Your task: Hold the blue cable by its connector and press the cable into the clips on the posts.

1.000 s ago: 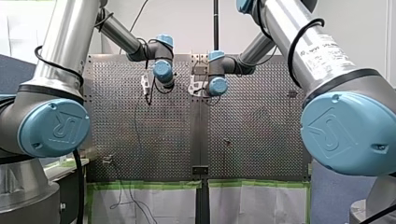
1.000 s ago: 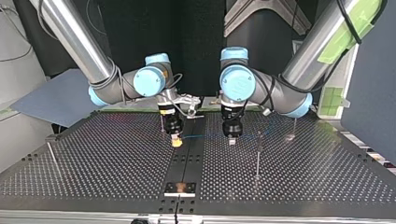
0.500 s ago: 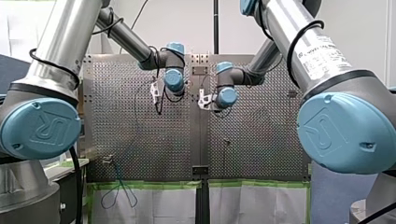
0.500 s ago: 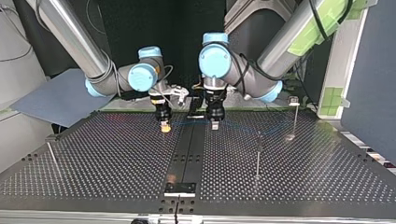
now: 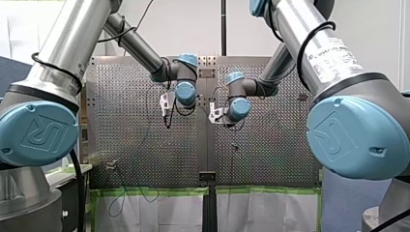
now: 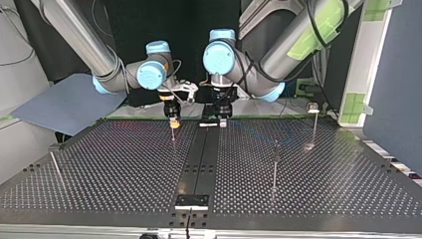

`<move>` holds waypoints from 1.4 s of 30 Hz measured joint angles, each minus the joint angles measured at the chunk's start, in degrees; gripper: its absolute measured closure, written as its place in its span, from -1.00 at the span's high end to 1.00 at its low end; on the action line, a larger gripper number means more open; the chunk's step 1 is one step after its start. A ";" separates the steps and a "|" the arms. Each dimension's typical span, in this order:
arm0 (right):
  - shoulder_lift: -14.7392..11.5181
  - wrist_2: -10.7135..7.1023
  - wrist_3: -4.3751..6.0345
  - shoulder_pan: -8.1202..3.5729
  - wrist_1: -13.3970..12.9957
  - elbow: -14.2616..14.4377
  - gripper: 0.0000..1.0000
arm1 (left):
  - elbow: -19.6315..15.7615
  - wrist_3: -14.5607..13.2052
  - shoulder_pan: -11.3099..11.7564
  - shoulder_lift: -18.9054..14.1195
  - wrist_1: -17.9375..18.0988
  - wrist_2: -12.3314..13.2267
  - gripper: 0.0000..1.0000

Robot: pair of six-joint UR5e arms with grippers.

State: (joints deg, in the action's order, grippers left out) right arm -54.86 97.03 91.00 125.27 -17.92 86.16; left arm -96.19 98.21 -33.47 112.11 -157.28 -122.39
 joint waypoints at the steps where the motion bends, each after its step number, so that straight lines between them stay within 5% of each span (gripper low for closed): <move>1: -0.09 0.03 -0.01 -0.06 -0.27 0.53 -1.00 | -0.37 -0.13 -0.22 0.64 0.59 0.01 -1.00; 16: -3.15 0.09 0.78 -0.42 -6.61 7.92 -1.00 | -3.43 -1.54 -1.51 6.61 7.14 0.82 -1.00; 21: -4.97 0.32 1.31 -1.46 -8.51 10.15 -1.00 | -3.44 -1.24 -2.42 7.75 8.59 0.79 -1.00; 33: -7.19 -0.53 6.08 -3.79 -14.61 16.30 -1.00 | -3.45 0.11 -4.72 9.74 10.81 -0.51 -1.00; 42: -5.99 -0.79 5.24 -5.17 -19.37 21.00 -1.00 | -3.45 1.91 -6.69 10.38 14.75 -2.63 -1.00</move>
State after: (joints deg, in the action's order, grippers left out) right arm -60.85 96.25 96.24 120.10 -37.29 107.16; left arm -99.65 100.12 -40.16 122.48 -142.53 -125.02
